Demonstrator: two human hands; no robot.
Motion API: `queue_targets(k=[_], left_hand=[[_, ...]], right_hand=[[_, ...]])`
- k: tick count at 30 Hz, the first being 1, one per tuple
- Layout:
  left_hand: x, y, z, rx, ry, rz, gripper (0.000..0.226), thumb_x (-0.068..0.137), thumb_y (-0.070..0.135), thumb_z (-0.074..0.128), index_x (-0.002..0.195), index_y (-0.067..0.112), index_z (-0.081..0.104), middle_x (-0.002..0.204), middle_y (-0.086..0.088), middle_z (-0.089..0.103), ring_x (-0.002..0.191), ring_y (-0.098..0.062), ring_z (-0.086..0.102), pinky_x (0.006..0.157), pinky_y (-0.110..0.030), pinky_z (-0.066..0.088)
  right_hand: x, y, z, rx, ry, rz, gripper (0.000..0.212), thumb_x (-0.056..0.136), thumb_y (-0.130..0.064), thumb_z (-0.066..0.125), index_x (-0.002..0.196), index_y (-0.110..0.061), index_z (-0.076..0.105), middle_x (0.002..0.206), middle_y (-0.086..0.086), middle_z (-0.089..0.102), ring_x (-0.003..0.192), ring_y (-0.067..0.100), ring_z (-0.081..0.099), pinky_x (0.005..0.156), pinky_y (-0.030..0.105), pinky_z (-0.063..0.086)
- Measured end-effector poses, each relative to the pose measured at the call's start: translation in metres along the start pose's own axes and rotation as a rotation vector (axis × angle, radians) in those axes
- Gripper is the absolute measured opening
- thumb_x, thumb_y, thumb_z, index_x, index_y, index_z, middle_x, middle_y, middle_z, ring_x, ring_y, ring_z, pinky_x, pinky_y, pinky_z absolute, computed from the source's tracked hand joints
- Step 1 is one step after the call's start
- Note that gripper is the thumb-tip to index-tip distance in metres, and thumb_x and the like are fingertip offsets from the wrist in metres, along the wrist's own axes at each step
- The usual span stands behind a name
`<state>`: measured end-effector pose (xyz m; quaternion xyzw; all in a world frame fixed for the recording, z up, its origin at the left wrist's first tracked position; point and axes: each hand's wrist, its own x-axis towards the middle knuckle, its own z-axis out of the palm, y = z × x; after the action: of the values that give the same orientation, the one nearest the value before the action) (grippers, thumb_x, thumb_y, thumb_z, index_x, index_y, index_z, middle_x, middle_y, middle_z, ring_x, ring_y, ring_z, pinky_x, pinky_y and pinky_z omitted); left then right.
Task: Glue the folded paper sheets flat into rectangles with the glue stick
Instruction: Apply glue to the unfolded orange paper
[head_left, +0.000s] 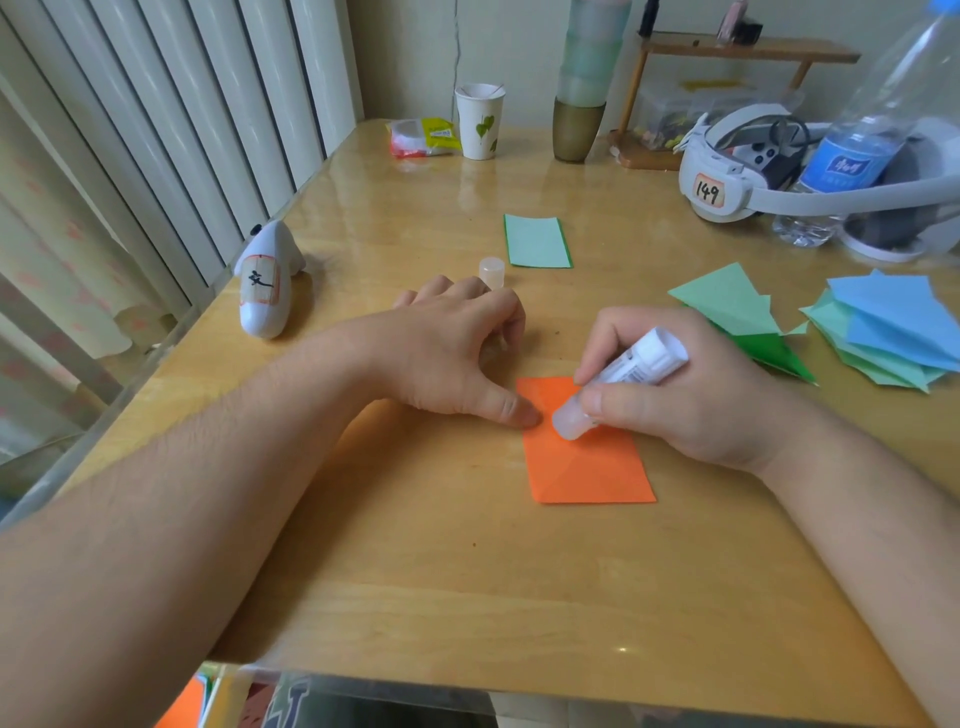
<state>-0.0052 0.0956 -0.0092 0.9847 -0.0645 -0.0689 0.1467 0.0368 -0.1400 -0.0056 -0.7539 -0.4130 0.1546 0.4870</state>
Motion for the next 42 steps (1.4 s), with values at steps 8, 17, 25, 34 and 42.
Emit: queue_targets(k=[8,17,25,34,42], left_hand=[[0.000,-0.003,0.000,-0.046,-0.007,-0.002,0.079,0.046,0.088,0.067,0.107,0.047,0.039,0.112,0.024,0.043,0.113,-0.016,0.036,0.100,-0.035,0.031],[0.000,-0.007,0.002,-0.066,-0.005,-0.011,0.080,0.044,0.092,0.066,0.106,0.046,0.044,0.112,0.024,0.044,0.114,-0.016,0.038,0.106,-0.039,0.032],[0.000,-0.005,0.002,-0.062,-0.001,-0.005,0.079,0.048,0.090,0.069,0.108,0.045,0.045,0.113,0.023,0.043,0.115,-0.017,0.037,0.105,-0.038,0.030],[0.000,-0.004,0.001,-0.057,0.000,0.000,0.073,0.053,0.083,0.074,0.108,0.044,0.046,0.113,0.021,0.044,0.114,-0.017,0.037,0.106,-0.037,0.031],[0.001,-0.004,0.002,-0.045,-0.003,-0.009,0.079,0.044,0.090,0.067,0.105,0.046,0.044,0.111,0.022,0.044,0.113,-0.017,0.037,0.104,-0.037,0.031]], right_hand=[[-0.001,-0.004,0.008,-0.105,-0.027,0.077,0.038,0.058,-0.053,0.076,0.078,-0.023,0.067,0.077,0.011,0.065,0.067,0.012,0.052,0.059,0.031,0.038],[-0.006,-0.004,-0.013,-0.148,-0.086,0.174,0.029,0.062,-0.023,0.089,0.069,-0.018,0.062,0.060,0.001,0.053,0.060,0.011,0.044,0.057,0.032,0.033],[-0.007,0.002,-0.023,-0.149,-0.081,0.162,0.017,0.060,-0.015,0.074,0.067,-0.015,0.058,0.060,0.006,0.060,0.059,0.013,0.048,0.056,0.032,0.034],[-0.002,0.011,-0.019,0.218,0.040,0.008,0.014,0.059,-0.021,0.066,0.063,-0.013,0.055,0.058,0.006,0.048,0.060,0.022,0.038,0.057,0.033,0.028],[-0.002,0.001,0.005,-0.030,0.013,-0.009,0.029,0.062,-0.042,0.072,0.076,-0.018,0.064,0.069,0.010,0.065,0.062,0.022,0.050,0.056,0.031,0.037]])
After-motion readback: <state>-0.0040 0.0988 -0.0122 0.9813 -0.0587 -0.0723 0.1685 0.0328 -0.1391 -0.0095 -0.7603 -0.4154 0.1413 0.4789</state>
